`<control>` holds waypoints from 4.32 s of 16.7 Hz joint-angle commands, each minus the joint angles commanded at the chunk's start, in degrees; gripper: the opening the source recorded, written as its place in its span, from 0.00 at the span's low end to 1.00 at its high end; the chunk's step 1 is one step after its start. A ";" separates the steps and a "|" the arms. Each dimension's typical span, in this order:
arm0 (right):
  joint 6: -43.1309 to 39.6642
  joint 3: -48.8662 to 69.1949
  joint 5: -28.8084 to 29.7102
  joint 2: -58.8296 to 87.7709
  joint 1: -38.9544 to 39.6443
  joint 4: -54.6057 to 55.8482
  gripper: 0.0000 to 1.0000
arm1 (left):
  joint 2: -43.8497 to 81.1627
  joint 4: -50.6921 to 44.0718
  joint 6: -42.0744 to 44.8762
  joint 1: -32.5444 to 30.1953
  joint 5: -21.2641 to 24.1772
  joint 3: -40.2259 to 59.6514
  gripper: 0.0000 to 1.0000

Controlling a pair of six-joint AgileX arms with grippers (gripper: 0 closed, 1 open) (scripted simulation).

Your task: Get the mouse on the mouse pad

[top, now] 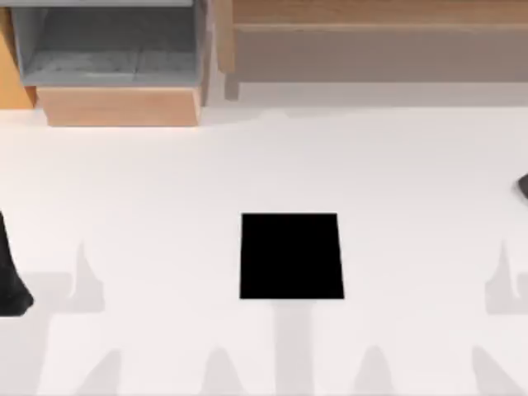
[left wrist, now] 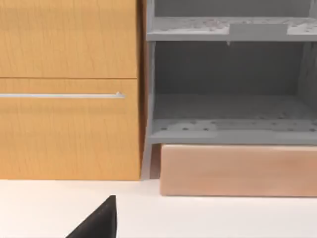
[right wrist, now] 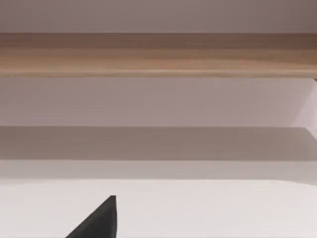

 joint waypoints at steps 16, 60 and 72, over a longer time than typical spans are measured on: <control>-12.52 44.73 0.90 52.00 -3.52 -29.92 1.00 | 0.00 0.00 0.00 0.00 0.00 0.00 1.00; -35.15 92.02 0.33 129.62 -4.17 -52.30 0.70 | 0.00 0.00 0.00 0.00 0.00 0.00 1.00; -35.15 92.02 0.33 129.62 -4.17 -52.30 0.00 | 0.00 0.00 0.00 0.00 0.00 0.00 1.00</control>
